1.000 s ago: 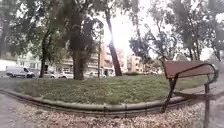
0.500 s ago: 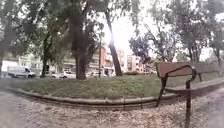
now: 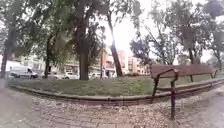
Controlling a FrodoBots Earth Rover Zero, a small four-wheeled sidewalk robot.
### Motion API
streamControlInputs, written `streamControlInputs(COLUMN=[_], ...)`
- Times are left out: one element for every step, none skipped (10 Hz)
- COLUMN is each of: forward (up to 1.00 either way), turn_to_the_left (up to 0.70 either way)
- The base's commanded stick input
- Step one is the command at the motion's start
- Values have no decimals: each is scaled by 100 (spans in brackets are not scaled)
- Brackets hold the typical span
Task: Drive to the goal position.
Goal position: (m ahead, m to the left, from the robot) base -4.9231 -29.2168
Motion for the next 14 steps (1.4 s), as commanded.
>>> streamControlInputs(forward=[0, 0, 0, 0, 0, 0, 0, 0, 0, 0, 0, 0, 0, 0], turn_to_the_left=[0, -4, -28, -49, -69, -70, -70, -70, -70, -70, -70, -70, -70, -70])
